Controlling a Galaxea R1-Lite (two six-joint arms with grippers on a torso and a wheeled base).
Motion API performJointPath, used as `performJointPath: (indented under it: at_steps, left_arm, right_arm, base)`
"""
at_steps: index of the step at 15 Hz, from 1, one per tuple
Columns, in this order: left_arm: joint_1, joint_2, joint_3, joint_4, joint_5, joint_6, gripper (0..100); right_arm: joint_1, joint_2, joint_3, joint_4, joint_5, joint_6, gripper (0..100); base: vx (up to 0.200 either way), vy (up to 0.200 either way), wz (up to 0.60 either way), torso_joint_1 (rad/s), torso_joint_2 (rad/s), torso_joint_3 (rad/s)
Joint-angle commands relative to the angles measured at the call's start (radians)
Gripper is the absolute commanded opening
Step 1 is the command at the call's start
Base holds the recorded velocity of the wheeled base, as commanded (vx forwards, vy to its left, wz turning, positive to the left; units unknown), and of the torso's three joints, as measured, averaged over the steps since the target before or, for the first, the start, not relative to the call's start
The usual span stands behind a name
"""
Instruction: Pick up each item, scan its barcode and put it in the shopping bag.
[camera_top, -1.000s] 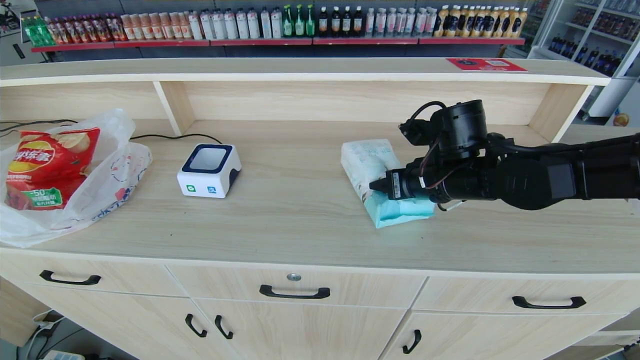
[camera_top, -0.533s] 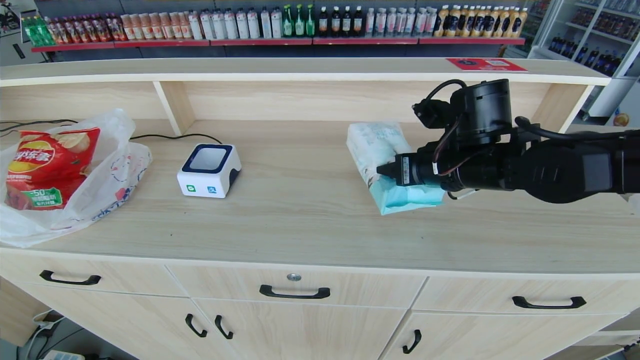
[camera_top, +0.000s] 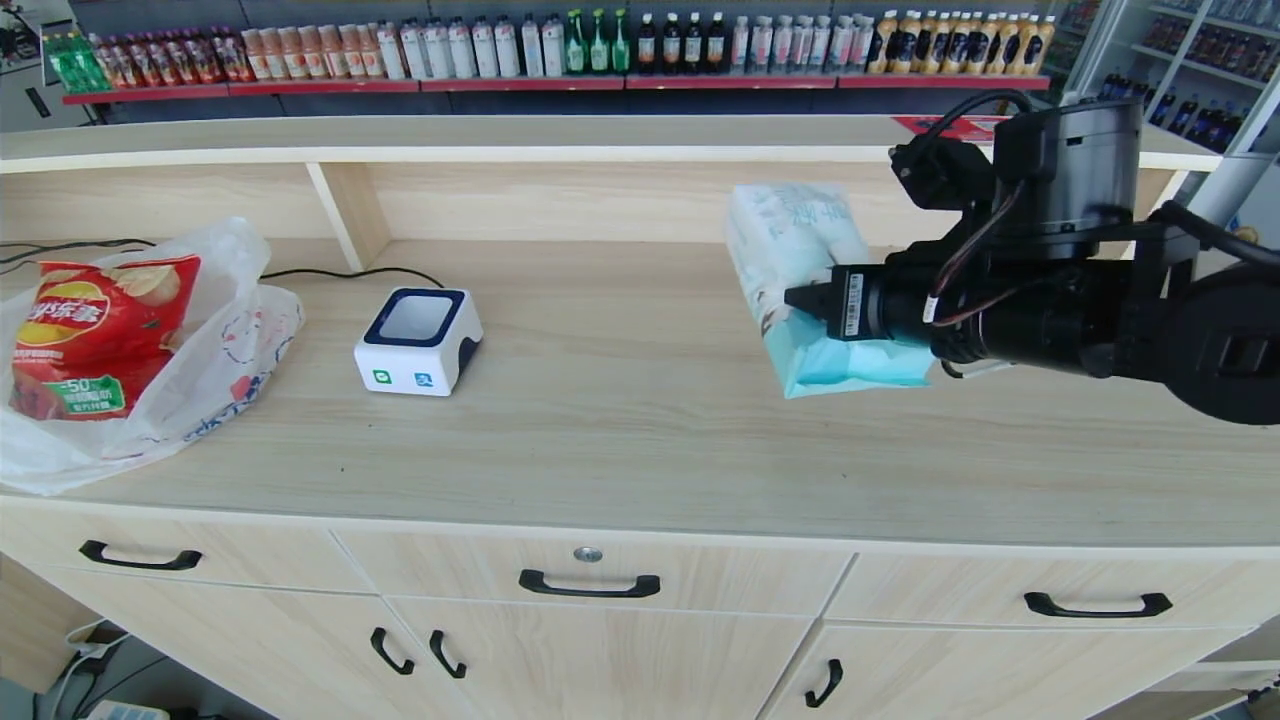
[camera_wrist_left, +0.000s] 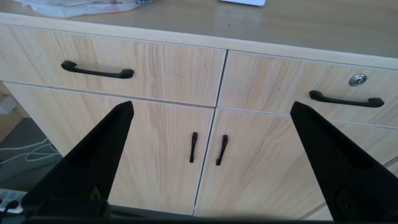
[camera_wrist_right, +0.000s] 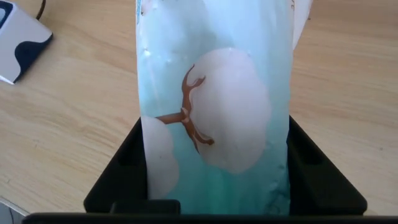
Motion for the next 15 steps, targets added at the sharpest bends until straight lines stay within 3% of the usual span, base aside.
performJointPath:
  at_steps: [1,4,6,10,15]
  left_arm:
    - [0.0,0.0,0.0,0.0,0.0,0.0,100]
    - [-0.001,0.0,0.0,0.003,0.0,0.008,100]
    - [-0.001,0.0,0.0,0.003,0.0,0.008,100]
    - [-0.001,0.0,0.0,0.003,0.0,0.008,100]
    - [-0.001,0.0,0.0,0.003,0.0,0.008,100]
  right_arm:
    - [0.01,-0.089,0.13,-0.122,-0.063,-0.001,0]
    - [0.077,-0.148,0.258,-0.312,-0.204,0.038,0]
    - [0.1,-0.199,0.36,-0.41,-0.209,0.026,0]
    - [0.136,-0.228,0.607,-0.76,-0.212,-0.062,0]
    - [0.171,-0.253,0.739,-0.956,-0.205,-0.116,0]
  base:
    - [0.0,0.0,0.0,0.0,0.0,0.0]
    - [0.0,0.0,0.0,0.0,0.0,0.0]
    - [0.0,0.0,0.0,0.0,0.0,0.0]
    - [0.0,0.0,0.0,0.0,0.0,0.0]
    - [0.0,0.0,0.0,0.0,0.0,0.0]
